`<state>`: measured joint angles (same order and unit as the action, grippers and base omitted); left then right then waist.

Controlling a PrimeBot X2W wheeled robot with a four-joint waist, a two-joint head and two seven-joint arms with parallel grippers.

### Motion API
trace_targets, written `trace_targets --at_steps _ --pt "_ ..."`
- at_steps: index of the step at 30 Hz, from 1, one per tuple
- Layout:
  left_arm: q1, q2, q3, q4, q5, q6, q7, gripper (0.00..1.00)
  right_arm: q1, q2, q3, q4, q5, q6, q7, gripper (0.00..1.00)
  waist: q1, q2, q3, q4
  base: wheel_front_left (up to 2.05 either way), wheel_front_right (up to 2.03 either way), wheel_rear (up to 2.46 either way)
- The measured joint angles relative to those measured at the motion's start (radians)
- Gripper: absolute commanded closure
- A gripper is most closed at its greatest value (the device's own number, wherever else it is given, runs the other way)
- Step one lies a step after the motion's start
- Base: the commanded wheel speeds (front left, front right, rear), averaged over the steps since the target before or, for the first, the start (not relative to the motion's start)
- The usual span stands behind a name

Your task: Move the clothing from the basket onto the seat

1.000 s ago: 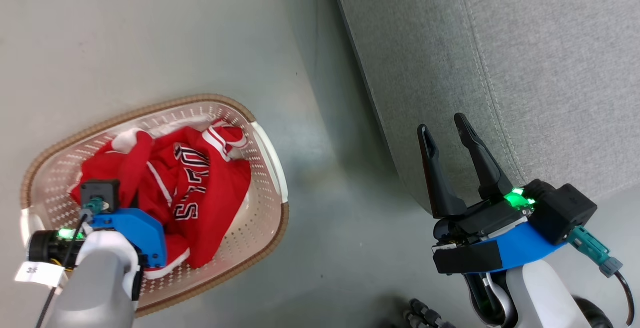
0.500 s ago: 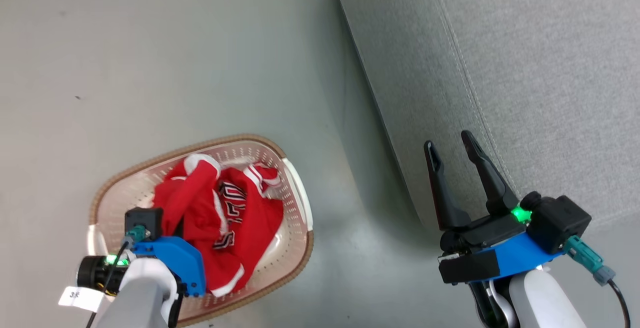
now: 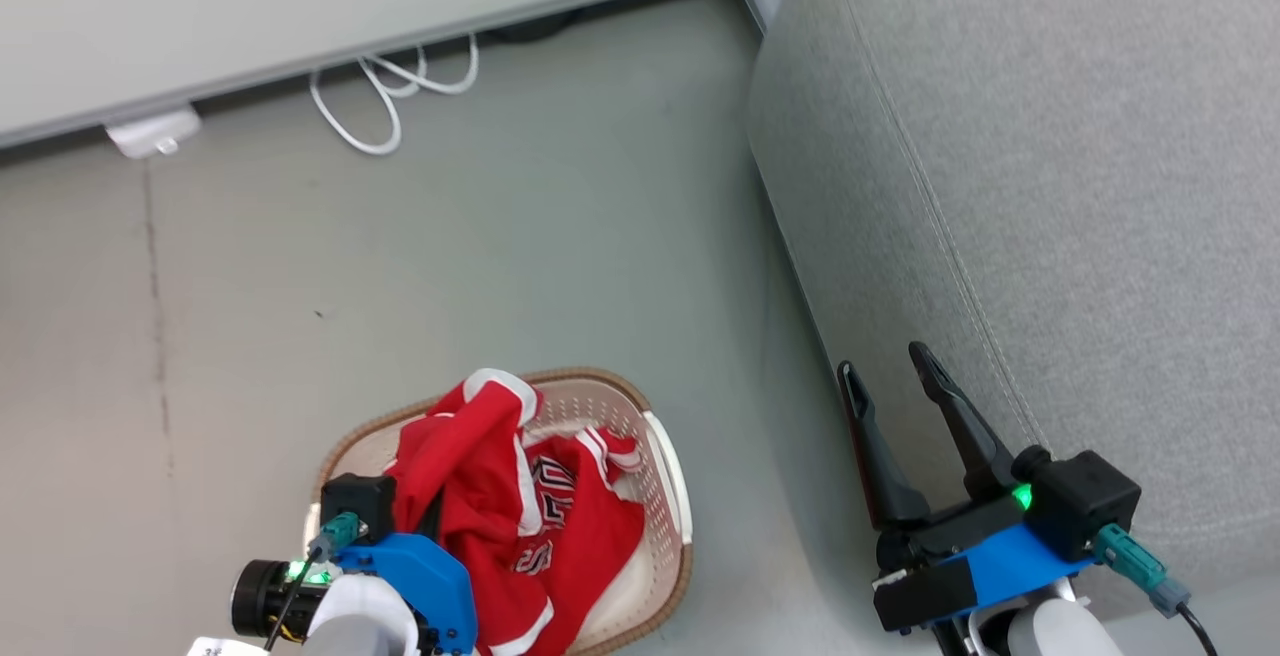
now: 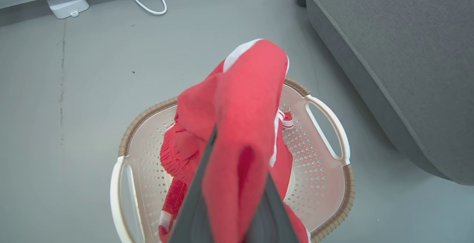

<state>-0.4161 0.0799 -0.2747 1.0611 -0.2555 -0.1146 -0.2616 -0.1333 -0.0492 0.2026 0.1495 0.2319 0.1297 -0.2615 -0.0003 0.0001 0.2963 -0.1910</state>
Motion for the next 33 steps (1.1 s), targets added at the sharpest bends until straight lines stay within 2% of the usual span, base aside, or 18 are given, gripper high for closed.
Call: trace_targets --at_steps 13,22,33 --pt "0.05 -0.026 -0.116 -0.127 -0.055 -0.011 0.0 1.0 0.062 0.0 0.007 0.036 -0.014 0.0 0.002 0.0 0.0 0.0 -0.176 0.068 0.0 0.0 0.0" --pt "0.011 -0.029 -0.355 -0.239 -0.201 -0.015 0.004 1.0 0.084 0.0 0.015 0.029 -0.019 0.0 0.023 0.0 0.0001 0.0 -0.239 0.096 0.0 0.0 0.0" --pt "-0.12 -0.03 -0.527 -0.329 -0.331 -0.015 0.031 1.0 0.114 0.0 0.016 0.02 -0.018 0.0 0.04 0.0 0.0002 0.0 -0.27 0.115 0.0 0.0 0.0"
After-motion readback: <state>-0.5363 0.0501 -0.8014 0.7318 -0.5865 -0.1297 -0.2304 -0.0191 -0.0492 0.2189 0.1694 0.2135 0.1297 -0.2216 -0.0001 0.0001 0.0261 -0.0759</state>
